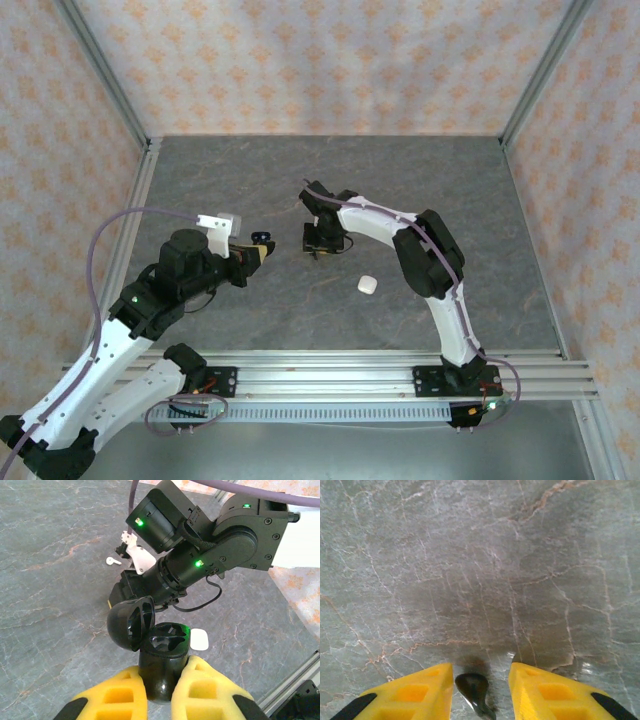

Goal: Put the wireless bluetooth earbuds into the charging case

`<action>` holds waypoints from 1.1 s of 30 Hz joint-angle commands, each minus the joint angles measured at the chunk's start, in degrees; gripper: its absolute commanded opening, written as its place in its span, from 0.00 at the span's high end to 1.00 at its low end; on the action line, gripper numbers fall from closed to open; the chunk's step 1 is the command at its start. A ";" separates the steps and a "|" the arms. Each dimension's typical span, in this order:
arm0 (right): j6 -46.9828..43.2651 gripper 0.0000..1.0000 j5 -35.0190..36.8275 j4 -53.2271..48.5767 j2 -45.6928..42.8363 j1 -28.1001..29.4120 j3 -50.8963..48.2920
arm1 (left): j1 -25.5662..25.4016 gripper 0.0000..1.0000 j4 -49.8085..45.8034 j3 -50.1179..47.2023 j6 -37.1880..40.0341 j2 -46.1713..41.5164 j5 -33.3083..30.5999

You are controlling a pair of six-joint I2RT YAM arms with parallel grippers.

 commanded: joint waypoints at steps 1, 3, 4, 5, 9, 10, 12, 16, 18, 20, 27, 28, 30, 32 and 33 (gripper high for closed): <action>1.11 0.62 1.51 -8.72 -1.44 -0.98 1.23 | -0.06 1.00 2.07 -0.19 1.47 0.24 0.78; 0.63 0.61 1.23 -10.09 -1.40 -1.10 2.60 | -0.09 1.00 2.37 -0.45 1.62 0.37 0.83; 0.34 0.60 1.08 -10.82 -1.31 -1.16 3.37 | -0.06 1.00 2.55 -0.55 1.55 0.46 0.89; -0.03 0.60 0.97 -11.50 -1.27 -1.16 3.96 | -0.09 1.00 2.76 -0.55 1.60 0.71 1.02; -1.65 0.59 -0.01 -14.24 -0.34 -1.20 7.03 | -0.13 1.00 2.84 0.29 2.95 1.95 2.61; -2.15 0.59 -0.26 -15.03 0.06 -1.20 8.06 | -0.07 1.00 3.51 -0.07 3.58 1.97 3.70; -3.27 0.58 -0.66 -16.59 0.94 -1.20 9.74 | -0.08 1.00 5.55 -1.32 4.41 1.59 5.72; -5.85 0.58 -1.13 -20.06 2.11 -1.20 12.60 | -0.07 1.00 9.42 -3.60 5.14 0.36 6.49; -6.82 0.58 -1.48 -21.06 2.25 -1.20 13.05 | -0.07 1.00 10.04 -4.35 5.50 0.07 6.34; -7.44 0.58 -2.29 -21.52 2.28 -1.18 13.18 | -0.13 1.00 9.07 -4.58 6.36 0.33 6.58; -10.36 0.58 -3.51 -26.31 6.51 -1.20 18.52 | -0.11 1.00 7.28 -5.22 6.93 -0.80 6.41; -11.02 0.58 -3.28 -27.35 7.38 -1.17 19.80 | -0.07 1.00 9.12 -6.46 6.54 -2.09 6.18; -11.91 0.58 -2.74 -28.93 8.91 -1.18 22.09 | -0.13 1.00 11.29 -8.06 5.90 -4.19 4.90; -12.69 0.58 -2.35 -30.32 10.16 -1.20 24.19 | -0.06 1.00 11.73 -8.75 5.64 -5.02 4.26; -12.98 0.58 -2.14 -30.90 10.62 -1.20 24.96 | -0.11 1.00 11.50 -8.68 5.72 -4.99 4.46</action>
